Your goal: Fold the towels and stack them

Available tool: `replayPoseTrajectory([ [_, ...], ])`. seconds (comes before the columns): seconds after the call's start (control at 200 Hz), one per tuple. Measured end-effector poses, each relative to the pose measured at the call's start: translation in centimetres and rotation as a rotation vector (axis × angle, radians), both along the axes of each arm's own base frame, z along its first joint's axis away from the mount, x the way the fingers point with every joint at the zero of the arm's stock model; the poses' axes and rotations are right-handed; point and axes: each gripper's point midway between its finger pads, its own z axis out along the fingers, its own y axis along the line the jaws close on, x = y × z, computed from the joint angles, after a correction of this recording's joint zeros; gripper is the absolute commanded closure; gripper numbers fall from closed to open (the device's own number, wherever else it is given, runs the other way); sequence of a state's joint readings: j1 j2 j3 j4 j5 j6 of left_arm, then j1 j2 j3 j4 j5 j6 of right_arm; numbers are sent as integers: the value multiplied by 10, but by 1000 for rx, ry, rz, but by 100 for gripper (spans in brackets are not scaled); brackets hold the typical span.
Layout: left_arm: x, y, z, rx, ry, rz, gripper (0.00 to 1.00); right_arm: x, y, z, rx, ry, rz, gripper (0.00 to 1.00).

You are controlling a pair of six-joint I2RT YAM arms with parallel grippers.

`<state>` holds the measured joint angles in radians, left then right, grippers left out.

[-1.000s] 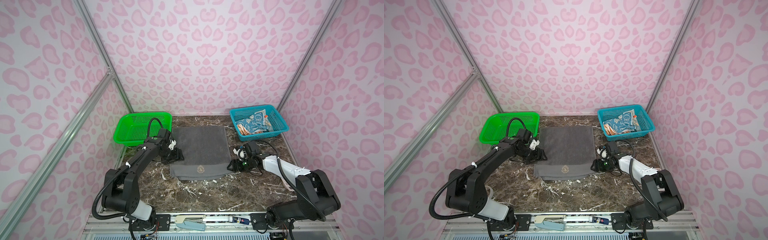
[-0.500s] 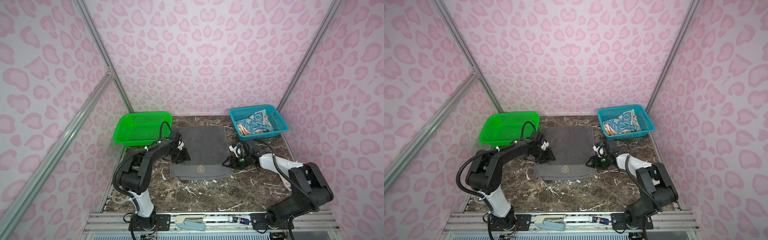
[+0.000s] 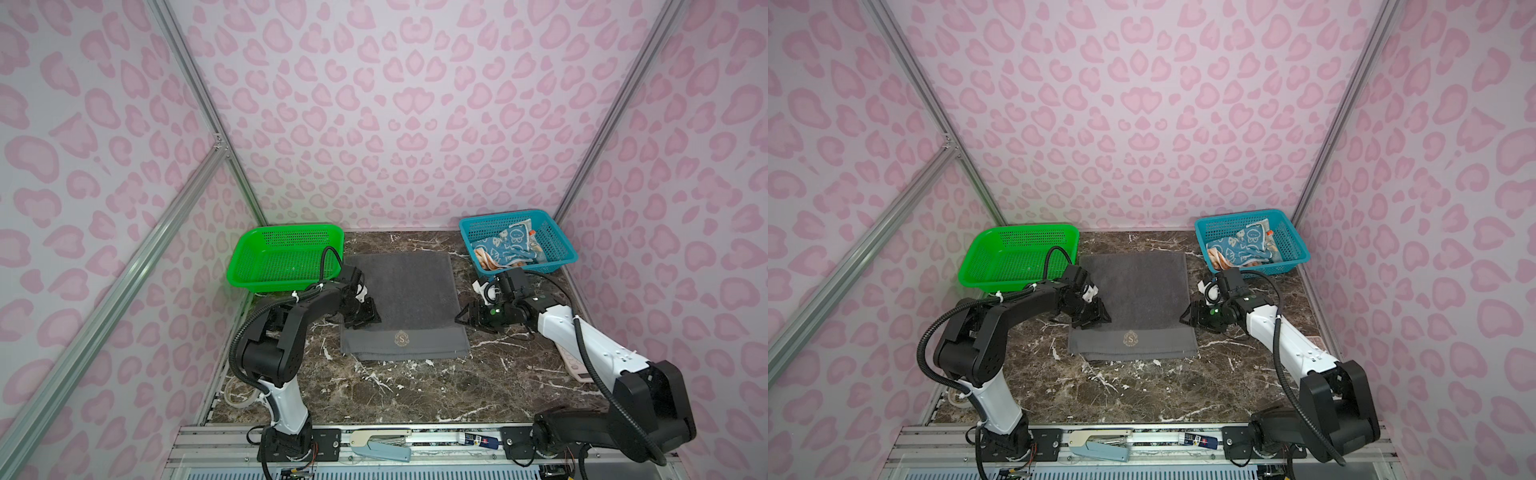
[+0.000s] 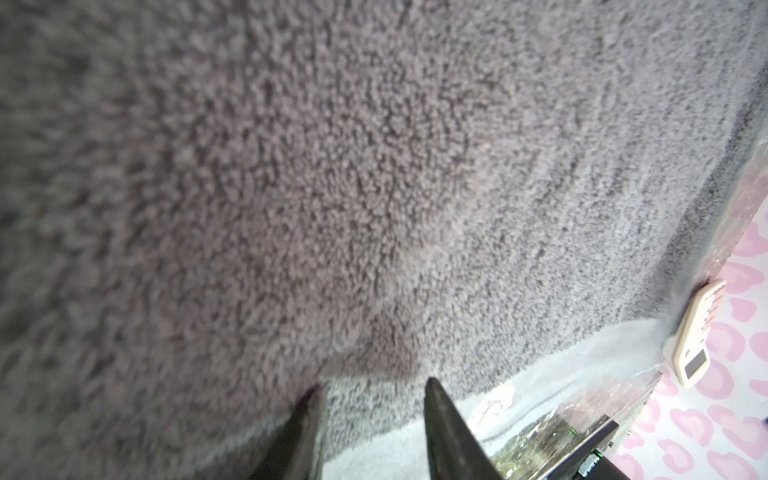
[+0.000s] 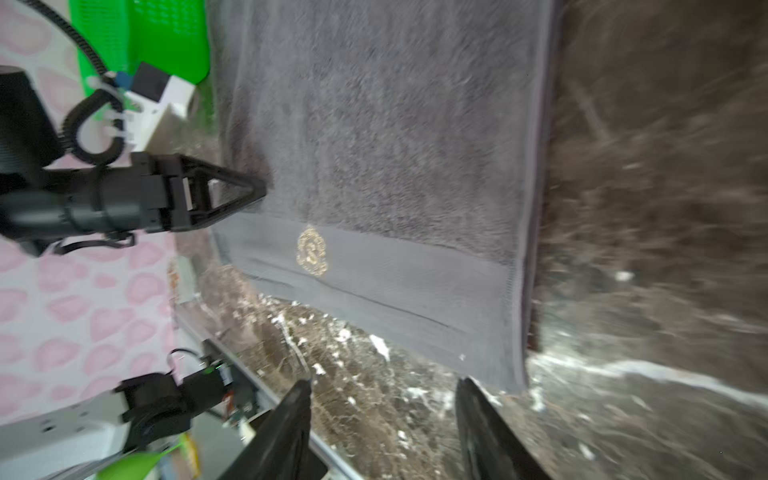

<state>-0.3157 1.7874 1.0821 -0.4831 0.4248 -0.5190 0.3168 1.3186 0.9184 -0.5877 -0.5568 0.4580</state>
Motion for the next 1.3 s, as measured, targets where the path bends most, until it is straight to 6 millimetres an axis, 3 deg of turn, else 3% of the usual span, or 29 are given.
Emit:
replayPoseTrajectory([
  [0.155,2,2,37,-10,-96,-9,35,-6,10,-2,-119,-85,71,48],
  [0.255,-1,7,57,-7,-149,-5,31,-10,34,-21,-164,-93,155,62],
  [0.345,-9,15,63,7,-167,10,29,-13,53,-43,-199,-74,212,71],
  [0.54,-39,24,63,-11,-130,35,31,-1,81,-74,-252,-84,248,88],
  [0.71,-78,17,54,-100,-54,30,39,20,88,-91,-286,-80,200,100],
  [1.045,-133,6,45,-182,4,-28,44,31,92,-111,-282,-31,130,100],
  [1.3,-152,-7,22,-190,71,-58,44,38,94,-112,-228,-28,84,100],
])
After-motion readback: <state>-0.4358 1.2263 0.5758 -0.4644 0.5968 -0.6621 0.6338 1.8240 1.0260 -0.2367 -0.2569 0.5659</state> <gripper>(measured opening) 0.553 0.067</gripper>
